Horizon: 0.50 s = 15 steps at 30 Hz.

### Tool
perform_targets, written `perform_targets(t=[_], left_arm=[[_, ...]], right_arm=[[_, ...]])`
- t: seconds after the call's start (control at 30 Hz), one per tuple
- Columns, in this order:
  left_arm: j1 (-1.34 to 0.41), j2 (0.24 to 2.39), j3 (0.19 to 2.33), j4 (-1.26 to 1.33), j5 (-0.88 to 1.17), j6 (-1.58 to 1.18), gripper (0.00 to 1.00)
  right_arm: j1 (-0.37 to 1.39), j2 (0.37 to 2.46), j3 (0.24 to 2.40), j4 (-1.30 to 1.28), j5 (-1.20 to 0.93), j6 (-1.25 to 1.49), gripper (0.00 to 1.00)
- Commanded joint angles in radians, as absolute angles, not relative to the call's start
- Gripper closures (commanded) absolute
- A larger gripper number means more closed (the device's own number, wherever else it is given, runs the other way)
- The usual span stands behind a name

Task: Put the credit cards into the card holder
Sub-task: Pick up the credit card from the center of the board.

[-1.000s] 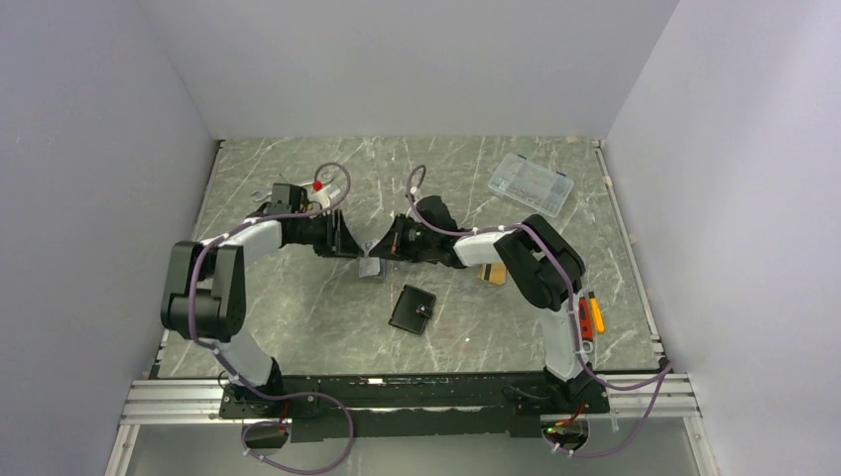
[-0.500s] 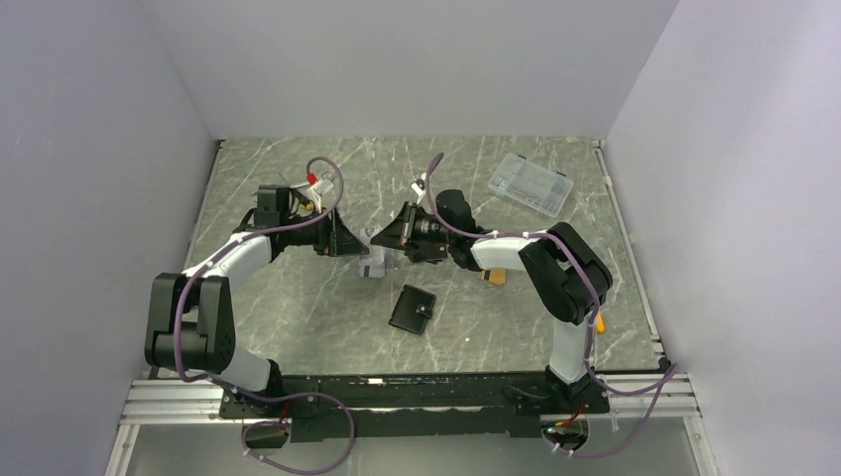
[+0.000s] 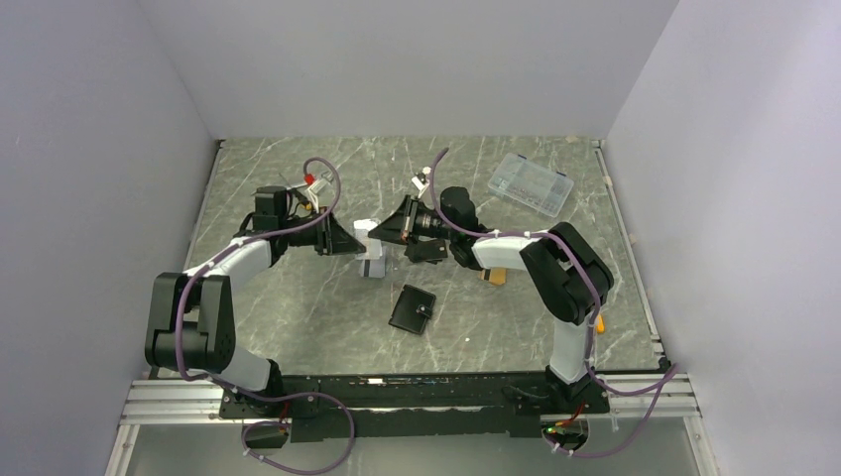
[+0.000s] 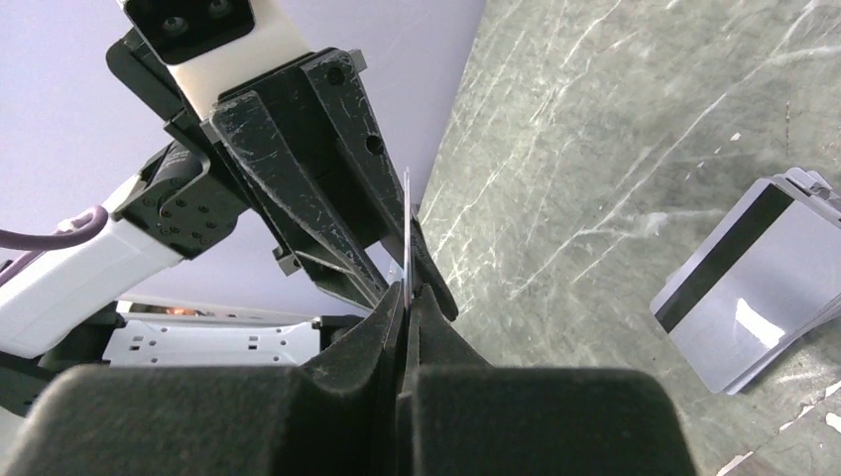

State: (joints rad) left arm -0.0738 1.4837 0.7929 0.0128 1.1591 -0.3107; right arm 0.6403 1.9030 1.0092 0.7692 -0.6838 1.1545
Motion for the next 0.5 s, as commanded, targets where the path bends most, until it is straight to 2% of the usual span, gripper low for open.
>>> perform_targets(t=[0.0, 0.1, 0.47], left_arm=[[-0.067, 1.49, 0.792, 0.075, 1.214, -0.329, 0.84], [-0.061, 1.499, 0.8, 0.06, 1.217, -0.326, 0.93], [0.035, 1.508, 0.814, 0.057, 1.248, -0.352, 0.94]], right_arm=[[0.643, 1.869, 1.044, 0.866, -0.711, 1.195, 1.0], [0.643, 1.867, 1.045, 0.867, -0.728, 1.199, 1.0], [0.631, 1.824, 0.985, 0.86, -0.804, 1.199, 1.0]])
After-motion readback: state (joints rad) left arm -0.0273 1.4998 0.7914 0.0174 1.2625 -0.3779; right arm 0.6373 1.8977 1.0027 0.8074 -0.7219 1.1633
